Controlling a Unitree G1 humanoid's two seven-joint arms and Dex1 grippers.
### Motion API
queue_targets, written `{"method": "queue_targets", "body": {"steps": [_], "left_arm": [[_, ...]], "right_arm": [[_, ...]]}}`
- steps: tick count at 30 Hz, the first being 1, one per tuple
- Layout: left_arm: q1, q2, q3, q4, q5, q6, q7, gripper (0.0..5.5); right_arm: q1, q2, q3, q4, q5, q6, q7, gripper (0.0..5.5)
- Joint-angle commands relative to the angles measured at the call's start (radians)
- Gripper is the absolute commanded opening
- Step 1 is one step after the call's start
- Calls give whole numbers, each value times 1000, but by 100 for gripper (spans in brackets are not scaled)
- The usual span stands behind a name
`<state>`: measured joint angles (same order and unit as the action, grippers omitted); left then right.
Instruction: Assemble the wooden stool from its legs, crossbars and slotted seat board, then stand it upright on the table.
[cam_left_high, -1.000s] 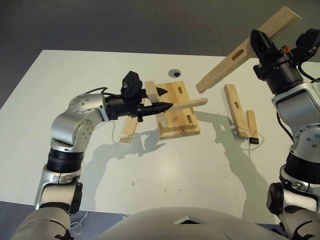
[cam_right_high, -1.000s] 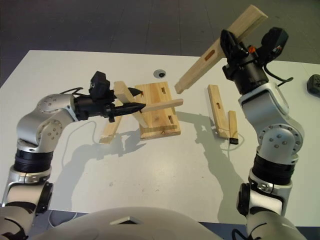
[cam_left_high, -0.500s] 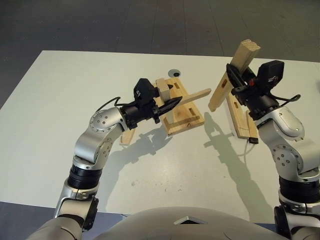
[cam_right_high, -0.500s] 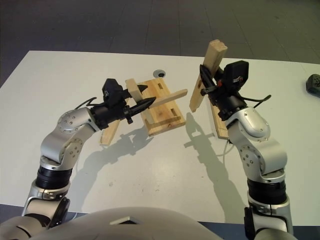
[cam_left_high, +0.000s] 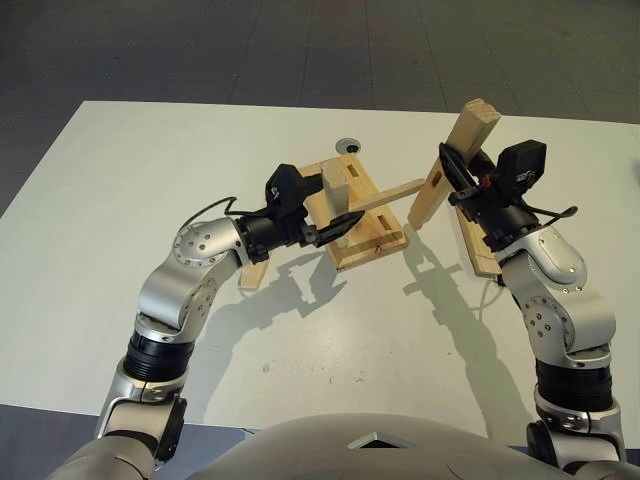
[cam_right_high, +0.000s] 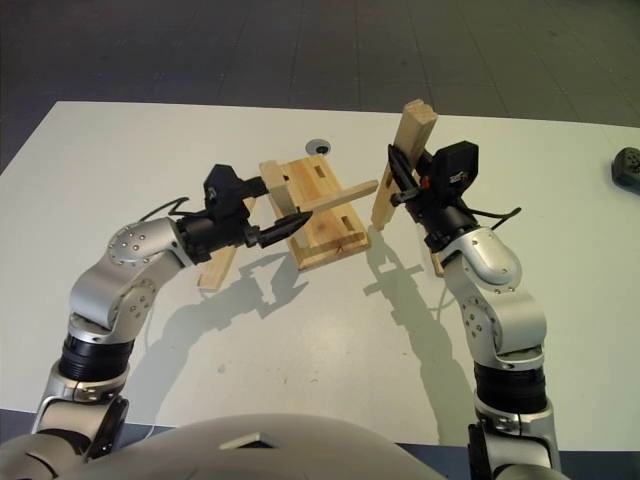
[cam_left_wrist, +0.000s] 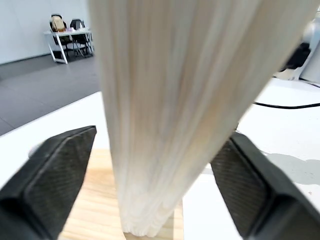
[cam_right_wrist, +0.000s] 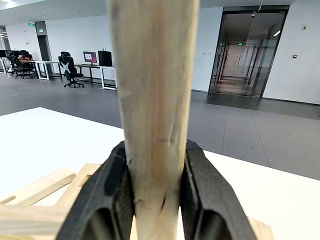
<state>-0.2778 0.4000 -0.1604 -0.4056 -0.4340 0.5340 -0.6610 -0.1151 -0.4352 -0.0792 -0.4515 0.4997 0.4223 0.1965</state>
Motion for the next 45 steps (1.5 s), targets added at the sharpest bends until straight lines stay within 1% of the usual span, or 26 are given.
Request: {"method": "queue_targets", "body": {"steps": [1,5,7,11,16,17,27,28,37,45], "left_arm": [[-47,58,50,-54,-44,1,-64,467],[-109,130,74,-55,-83,3,-165,537],[-135,139,71,-31,-89,1,-191,540],[-154,135,51,1,-71,-11,-205,471],[-134,137,54,-6,-65,-11,-193,396],[-132,135,56,-6,-65,-10,-190,371],[-108,134,53,-33,-65,1,-177,211],[-105,133,54,-37,-68,6,-171,203],[-74,117,40,-48,-63,7,-140,203],[-56,117,37,-44,-59,8,-123,203]], "right_arm": [[-23,-7,-36,16,-5,10,27,102],[-41,-32,-72,52,-19,6,62,102],[-50,-33,-80,62,-27,4,69,102],[-42,-20,-83,51,-42,8,73,102],[-43,-19,-87,55,-58,7,81,102],[-44,-20,-90,59,-60,6,83,102],[-49,-7,-75,58,-94,-5,96,102],[-50,-5,-72,59,-97,-6,98,102],[-48,43,-79,54,-55,6,115,102],[-26,106,-18,52,-71,-31,131,102]]}}
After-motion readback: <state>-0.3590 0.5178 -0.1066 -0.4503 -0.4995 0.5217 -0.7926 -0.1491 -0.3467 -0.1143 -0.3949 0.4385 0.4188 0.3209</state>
